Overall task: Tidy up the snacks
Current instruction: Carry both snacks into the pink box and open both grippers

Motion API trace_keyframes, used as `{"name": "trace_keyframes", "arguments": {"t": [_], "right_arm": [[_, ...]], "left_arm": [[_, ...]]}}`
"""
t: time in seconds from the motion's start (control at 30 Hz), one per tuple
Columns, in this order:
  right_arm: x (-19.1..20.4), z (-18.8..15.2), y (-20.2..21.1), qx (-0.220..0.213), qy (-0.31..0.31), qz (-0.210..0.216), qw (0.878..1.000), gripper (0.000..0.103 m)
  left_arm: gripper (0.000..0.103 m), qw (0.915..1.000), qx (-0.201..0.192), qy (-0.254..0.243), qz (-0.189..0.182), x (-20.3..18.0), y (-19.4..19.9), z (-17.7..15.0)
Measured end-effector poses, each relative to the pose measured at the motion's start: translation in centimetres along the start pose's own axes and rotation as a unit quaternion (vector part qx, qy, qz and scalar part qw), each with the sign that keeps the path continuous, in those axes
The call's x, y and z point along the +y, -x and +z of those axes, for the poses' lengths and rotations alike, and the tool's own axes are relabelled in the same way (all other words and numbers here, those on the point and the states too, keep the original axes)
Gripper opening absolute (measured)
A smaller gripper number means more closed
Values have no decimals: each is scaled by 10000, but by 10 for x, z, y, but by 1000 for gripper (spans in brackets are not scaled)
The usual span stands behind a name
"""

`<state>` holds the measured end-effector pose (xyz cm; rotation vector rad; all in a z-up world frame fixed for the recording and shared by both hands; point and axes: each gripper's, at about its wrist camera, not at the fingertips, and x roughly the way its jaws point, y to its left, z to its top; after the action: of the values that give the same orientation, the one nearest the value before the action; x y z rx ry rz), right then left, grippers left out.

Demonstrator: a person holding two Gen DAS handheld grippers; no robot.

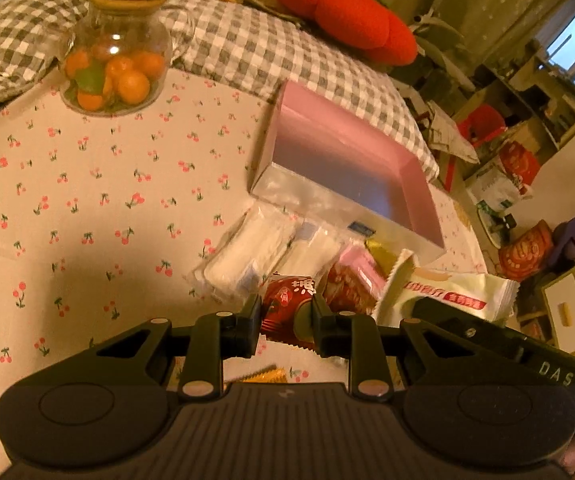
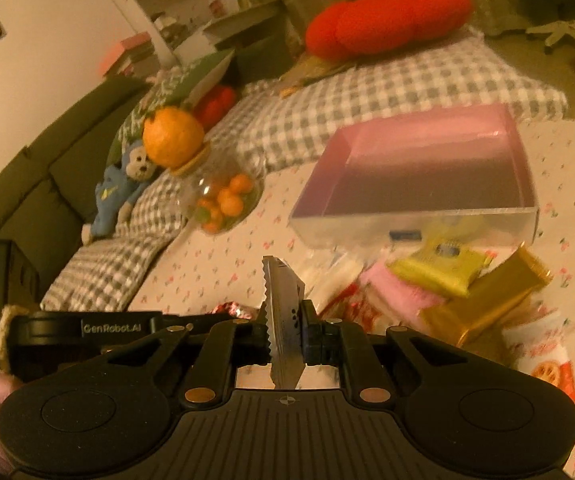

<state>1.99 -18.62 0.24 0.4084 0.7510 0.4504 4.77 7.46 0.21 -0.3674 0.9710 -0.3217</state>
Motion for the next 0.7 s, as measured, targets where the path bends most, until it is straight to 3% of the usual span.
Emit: {"name": "trace_keyframes", "arguments": {"t": [0.4,0.7], "right_arm": [[-34,49,9,-494,-250,-343,9979,12],[-68,83,-15,-561,-389,-831,9942,13]], "left_arm": [[23,9992,-319,-209,106,-28,-9,34],[23,9971,-579,-483,82,-55,-43,66]]}}
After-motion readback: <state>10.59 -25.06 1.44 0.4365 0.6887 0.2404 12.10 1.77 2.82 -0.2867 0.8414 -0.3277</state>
